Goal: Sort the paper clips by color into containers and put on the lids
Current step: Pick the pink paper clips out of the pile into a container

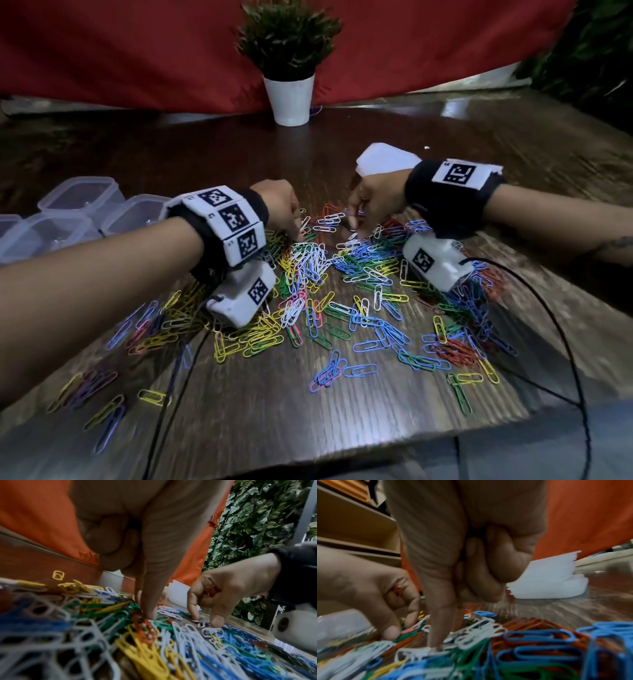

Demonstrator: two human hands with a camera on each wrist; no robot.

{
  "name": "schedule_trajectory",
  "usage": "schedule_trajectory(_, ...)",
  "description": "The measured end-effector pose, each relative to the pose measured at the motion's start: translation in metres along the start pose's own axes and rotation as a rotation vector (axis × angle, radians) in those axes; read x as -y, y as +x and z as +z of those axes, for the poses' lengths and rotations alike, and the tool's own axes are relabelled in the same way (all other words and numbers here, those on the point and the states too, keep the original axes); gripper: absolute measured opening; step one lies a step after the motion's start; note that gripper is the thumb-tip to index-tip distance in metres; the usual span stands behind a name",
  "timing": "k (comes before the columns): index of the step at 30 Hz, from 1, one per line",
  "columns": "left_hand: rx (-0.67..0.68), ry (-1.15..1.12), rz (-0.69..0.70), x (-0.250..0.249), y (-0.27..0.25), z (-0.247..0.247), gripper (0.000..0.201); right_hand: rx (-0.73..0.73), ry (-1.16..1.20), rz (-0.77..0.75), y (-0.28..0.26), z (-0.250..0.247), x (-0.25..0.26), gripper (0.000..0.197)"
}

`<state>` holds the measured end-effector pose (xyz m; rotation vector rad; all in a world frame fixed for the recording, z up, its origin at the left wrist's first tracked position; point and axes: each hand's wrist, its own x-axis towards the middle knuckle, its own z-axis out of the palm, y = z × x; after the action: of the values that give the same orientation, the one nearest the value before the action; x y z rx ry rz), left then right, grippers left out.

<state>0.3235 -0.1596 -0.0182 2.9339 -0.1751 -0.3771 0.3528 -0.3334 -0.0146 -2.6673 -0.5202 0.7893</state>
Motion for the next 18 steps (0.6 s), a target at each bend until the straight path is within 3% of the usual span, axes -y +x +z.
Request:
schedule_trajectory(3,-0.005,0.011,0.056,0.000,0.000,0.000,0.027,-0.071,0.138,-0.012,-0.009,-0.010,-0.008,0.017)
schedule_trajectory(6,0.016,-0.027,0.085,-0.004,0.003,0.003,0.019,-0.168,0.127,-0.002,-0.017,-0.020,-0.013,0.019)
schedule_trajectory(11,-0.078,-0.041,0.049,-0.006,0.006,0.005,0.014,-0.210,0.085,0.032,-0.029,-0.027,-0.025,0.018)
schedule_trajectory(18,0.006,-0.019,-0.001,-0.004,0.006,0.004,0.020,-0.212,0.131,0.049,-0.036,-0.015,-0.036,0.014)
